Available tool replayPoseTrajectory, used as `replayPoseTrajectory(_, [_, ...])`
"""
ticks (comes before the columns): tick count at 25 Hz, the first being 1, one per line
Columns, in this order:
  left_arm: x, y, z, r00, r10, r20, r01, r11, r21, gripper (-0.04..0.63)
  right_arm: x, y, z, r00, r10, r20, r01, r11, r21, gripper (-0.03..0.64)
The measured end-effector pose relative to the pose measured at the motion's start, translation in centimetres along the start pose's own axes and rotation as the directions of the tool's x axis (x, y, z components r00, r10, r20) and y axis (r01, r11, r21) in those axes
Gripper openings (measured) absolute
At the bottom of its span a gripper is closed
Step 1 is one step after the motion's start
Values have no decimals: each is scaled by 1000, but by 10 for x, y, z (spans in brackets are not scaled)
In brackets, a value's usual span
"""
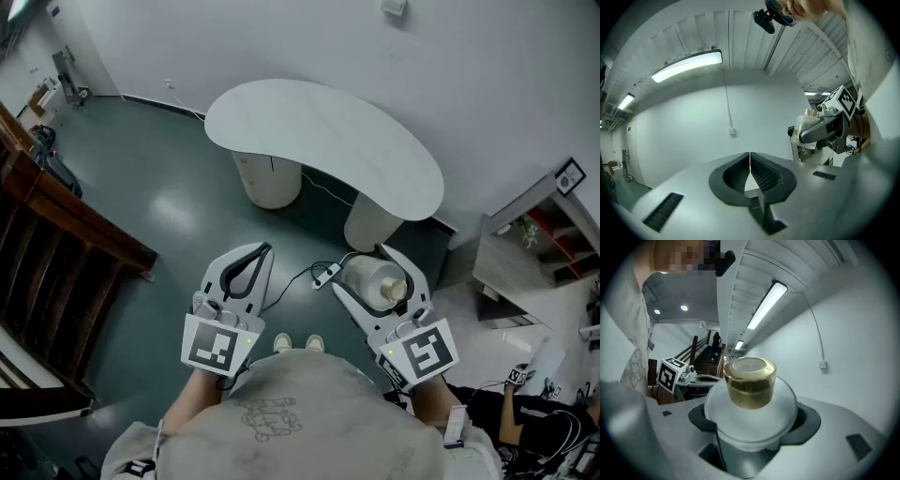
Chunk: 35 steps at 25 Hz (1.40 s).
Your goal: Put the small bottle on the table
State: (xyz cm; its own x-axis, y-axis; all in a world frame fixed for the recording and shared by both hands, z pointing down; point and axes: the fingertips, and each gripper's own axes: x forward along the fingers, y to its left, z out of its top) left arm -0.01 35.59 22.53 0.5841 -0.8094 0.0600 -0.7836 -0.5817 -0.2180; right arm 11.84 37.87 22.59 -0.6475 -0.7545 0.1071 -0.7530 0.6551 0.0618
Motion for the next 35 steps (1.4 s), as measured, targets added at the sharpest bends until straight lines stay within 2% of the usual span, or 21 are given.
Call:
replayPoseTrajectory(11, [16, -11, 4, 1000, 5, -6, -5, 1000, -13, 18, -6, -19, 2, 1000, 17, 17, -17, 1000, 5, 337])
replayPoseTrajectory(23, [32, -29, -1, 999, 40, -30, -41, 999, -25, 18, -17, -47, -16, 1000, 30, 5, -30, 999, 34, 337])
replayPoseTrajectory(35, [43, -41, -12, 997, 68, -33, -69, 998, -7, 18, -16, -63, -31, 999, 45, 29, -46, 998, 30, 337])
